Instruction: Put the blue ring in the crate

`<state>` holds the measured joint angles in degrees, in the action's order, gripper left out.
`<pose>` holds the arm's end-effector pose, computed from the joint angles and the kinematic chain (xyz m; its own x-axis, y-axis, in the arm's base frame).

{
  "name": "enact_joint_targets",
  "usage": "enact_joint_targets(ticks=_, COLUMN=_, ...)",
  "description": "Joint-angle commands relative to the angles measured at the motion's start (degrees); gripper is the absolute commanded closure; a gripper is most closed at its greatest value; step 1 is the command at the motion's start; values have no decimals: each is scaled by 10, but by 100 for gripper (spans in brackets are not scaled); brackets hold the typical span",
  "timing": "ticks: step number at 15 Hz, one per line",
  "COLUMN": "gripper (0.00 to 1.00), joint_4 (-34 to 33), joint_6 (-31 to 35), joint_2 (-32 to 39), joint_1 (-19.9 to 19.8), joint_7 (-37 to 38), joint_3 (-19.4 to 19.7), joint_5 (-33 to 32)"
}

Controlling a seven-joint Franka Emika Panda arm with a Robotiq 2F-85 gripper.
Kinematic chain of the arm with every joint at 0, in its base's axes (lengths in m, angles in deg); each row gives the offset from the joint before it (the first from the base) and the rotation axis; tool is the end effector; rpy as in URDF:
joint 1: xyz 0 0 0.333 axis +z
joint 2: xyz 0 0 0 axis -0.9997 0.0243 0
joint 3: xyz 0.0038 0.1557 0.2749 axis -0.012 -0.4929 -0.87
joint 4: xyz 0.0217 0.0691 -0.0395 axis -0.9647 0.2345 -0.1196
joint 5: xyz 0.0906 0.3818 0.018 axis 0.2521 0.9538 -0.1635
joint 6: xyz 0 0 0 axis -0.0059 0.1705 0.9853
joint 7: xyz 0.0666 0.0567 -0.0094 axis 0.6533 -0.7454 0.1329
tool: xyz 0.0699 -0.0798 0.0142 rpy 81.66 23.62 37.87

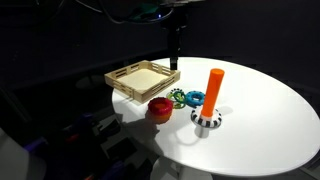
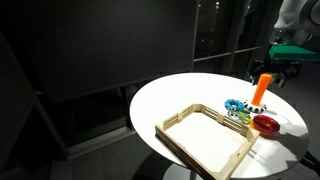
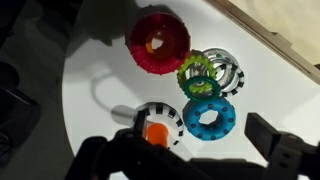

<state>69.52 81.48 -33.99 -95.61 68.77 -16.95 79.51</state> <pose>0.4736 -0.0349 0.3315 0.6338 -0.7700 0.0732 -0.7733 -0.6329 0.0384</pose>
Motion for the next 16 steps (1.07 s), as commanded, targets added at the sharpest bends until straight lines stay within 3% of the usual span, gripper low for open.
enact_joint_targets(ticks=1, gripper=0, joint_4=-37, joint_6=16, joint_2=46, joint_1=8, joint_7=36, joint_3=20, joint_5=-1)
enact_joint_targets(ticks=16, gripper=0, joint_4=-134, joint_6=62, joint_2=215, joint_1=62, joint_7=125, joint_3=93, joint_5=-2)
